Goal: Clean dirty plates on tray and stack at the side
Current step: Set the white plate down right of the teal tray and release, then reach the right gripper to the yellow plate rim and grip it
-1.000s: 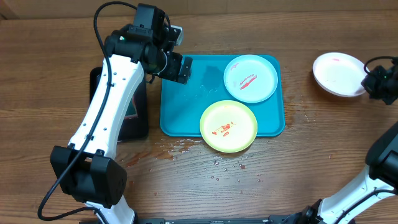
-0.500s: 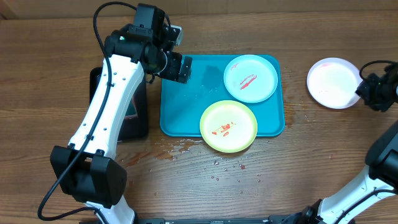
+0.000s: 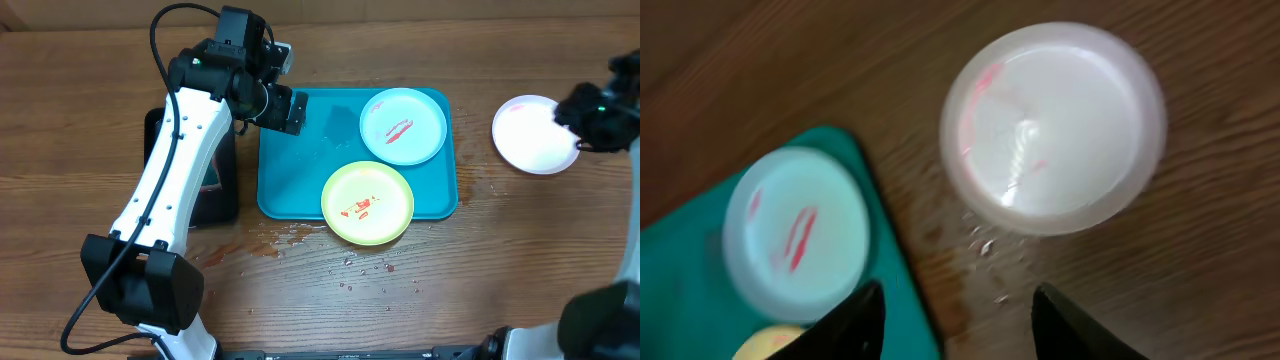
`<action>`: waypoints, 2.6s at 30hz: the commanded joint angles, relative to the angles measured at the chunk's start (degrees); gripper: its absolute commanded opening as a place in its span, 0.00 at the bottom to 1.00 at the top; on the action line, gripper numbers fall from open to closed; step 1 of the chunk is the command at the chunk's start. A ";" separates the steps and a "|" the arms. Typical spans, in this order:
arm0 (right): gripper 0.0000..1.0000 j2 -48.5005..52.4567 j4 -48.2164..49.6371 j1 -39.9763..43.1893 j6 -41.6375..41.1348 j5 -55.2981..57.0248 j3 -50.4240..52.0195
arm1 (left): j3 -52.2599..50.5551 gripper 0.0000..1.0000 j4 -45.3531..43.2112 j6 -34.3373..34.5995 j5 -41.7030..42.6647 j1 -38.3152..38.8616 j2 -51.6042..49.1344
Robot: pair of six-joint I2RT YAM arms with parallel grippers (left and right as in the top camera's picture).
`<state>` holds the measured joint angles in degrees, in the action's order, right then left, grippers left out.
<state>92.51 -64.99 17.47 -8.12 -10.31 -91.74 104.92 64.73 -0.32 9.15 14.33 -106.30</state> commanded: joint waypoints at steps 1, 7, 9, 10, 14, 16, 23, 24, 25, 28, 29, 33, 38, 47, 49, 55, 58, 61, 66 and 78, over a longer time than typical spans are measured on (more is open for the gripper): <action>0.50 0.92 -1.84 -5.62 2.19 -4.17 1.25 | 0.39 1.00 0.02 0.57 -0.37 0.37 -0.02; 0.61 0.92 0.07 -15.63 2.10 -4.42 10.88 | 0.39 1.00 0.42 0.55 -0.37 0.37 -0.02; 0.68 0.92 2.10 -18.14 1.97 -5.81 15.85 | 0.39 1.00 0.72 0.50 -0.39 0.37 -0.02; 0.70 0.92 3.15 -19.10 1.99 -6.99 17.84 | 0.39 1.00 0.83 0.48 -0.42 0.37 -0.02; 0.91 0.92 7.43 -22.80 1.99 -8.87 23.78 | 0.39 1.00 1.05 0.31 -0.57 0.37 -0.02; 1.00 0.92 9.33 -24.33 1.99 -8.85 25.38 | 0.39 1.00 1.05 0.31 -0.57 0.37 -0.02; 1.00 0.94 15.82 -26.67 1.95 -6.56 29.11 | 0.39 1.00 1.07 0.33 -0.57 0.37 -0.02; 1.00 0.94 16.59 -26.82 1.95 -6.03 29.66 | 0.39 1.00 1.05 0.33 -0.57 0.37 -0.02; 1.00 0.94 17.09 -26.91 1.95 -5.79 30.10 | 0.39 1.00 1.07 0.35 -0.55 0.37 -0.02; 1.00 1.01 19.32 -26.91 1.97 -5.07 31.85 | 0.39 1.00 1.05 0.35 -0.57 0.37 -0.02; 1.00 1.07 20.06 -26.91 1.97 -4.70 32.48 | 0.39 1.00 1.05 0.35 -0.57 0.37 -0.02; 1.00 1.81 23.34 -26.91 1.97 -4.74 34.58 | 0.39 1.00 1.05 0.37 -0.57 0.37 -0.02; 0.92 3.06 26.08 -27.93 1.97 -4.68 36.35 | 0.39 1.00 1.05 0.37 -0.57 0.37 -0.02; 0.79 8.07 28.94 -34.38 0.09 2.89 36.35 | 0.39 1.00 1.31 0.37 -0.57 0.37 -0.02; 0.76 8.37 29.40 -34.80 -1.29 4.00 36.35 | 0.39 1.00 1.36 0.37 -0.57 0.37 -0.02; 0.50 8.41 30.23 -34.77 -2.62 4.31 36.35 | 0.39 1.00 1.36 0.37 -0.57 0.37 -0.02; 0.33 8.41 30.25 -34.77 -2.62 4.31 36.35 | 0.39 1.00 1.31 0.37 -0.57 0.37 -0.02; 0.19 8.41 30.25 -34.77 -3.74 4.28 36.30 | 0.39 1.00 1.29 0.37 -0.59 0.37 -0.02; 0.04 8.39 29.97 -34.77 -4.39 3.61 35.58 | 0.39 1.00 1.36 0.37 -0.61 0.35 -0.02; 0.04 8.39 31.39 -35.78 -14.78 -2.95 29.88 | 0.70 1.00 1.60 1.97 -0.83 -1.64 0.96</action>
<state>100.47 -35.14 -17.41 -17.87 -11.35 -59.68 104.92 66.17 0.08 8.73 14.00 -106.30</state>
